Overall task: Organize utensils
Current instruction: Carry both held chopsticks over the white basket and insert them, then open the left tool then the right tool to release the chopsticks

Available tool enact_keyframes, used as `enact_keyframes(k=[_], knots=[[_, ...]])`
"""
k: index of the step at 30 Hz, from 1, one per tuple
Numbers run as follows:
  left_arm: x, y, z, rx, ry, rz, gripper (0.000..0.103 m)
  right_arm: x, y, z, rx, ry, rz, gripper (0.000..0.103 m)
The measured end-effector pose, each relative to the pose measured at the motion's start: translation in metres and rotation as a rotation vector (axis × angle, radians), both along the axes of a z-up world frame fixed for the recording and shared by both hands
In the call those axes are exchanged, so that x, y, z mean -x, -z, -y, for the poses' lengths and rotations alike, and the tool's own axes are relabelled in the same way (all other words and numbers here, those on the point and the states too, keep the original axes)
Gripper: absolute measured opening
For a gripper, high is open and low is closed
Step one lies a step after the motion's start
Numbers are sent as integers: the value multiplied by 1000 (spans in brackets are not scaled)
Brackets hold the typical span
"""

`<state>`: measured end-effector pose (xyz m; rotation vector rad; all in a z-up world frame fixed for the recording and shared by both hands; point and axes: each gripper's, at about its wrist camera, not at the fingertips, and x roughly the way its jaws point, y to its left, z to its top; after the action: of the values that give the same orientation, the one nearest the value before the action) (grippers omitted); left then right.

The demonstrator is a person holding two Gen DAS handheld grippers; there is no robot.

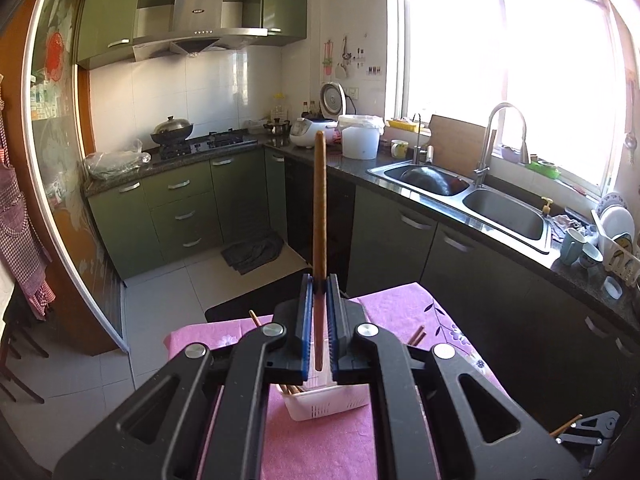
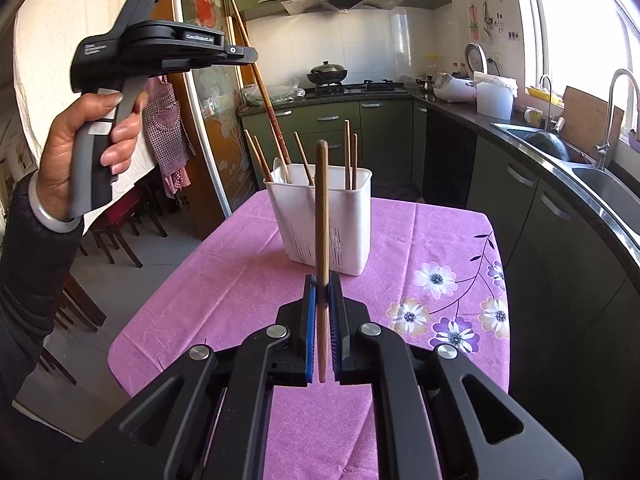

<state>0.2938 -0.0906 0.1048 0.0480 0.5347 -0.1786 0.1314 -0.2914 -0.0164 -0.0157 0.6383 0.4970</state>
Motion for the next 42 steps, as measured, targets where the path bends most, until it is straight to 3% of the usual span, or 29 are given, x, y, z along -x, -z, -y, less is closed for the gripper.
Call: enact_keyframes(k=[5, 10, 13, 15, 19, 20, 22, 23, 24, 26, 28, 35, 39, 42], knots=[[-31, 40, 1, -3, -17, -142, 7, -13, -7, 7, 0, 7, 8, 7], [-33, 72, -3, -14, -8, -221, 7, -32, -24, -4, 3, -20, 32, 7], [-27, 78, -6, -23, 5, -216, 17, -45, -41, -14, -5, -29, 63, 7], [-21, 77, -11, -16, 8, -189, 30, -54, -55, -23, -8, -34, 86, 7], [4, 63, -20, 41, 24, -96, 37, -67, -81, -42, -6, -58, 132, 7], [14, 60, -24, 64, 30, -69, 43, -68, -88, -45, -8, -63, 148, 7], [41, 57, -29, 90, 31, 1, 70, -72, -103, -50, -15, -62, 181, 7], [55, 58, -31, 88, 22, 44, 91, -74, -111, -51, -19, -56, 196, 7], [70, 58, -31, 79, 7, 93, 97, -78, -118, -53, -24, -51, 209, 7], [96, 66, -31, 29, -31, 171, 97, -85, -130, -57, -33, -43, 233, 7], [111, 76, -31, -3, -56, 196, 97, -96, -140, -60, -41, -26, 249, 7], [138, 129, -57, 73, -170, 125, 97, -143, -150, -70, -54, 35, 258, 7], [156, 150, -75, 61, -260, 124, 97, -170, -135, -71, -46, 69, 221, 7], [158, 161, -84, 86, -265, 81, 97, -182, -115, -72, -44, 73, 183, 7]])
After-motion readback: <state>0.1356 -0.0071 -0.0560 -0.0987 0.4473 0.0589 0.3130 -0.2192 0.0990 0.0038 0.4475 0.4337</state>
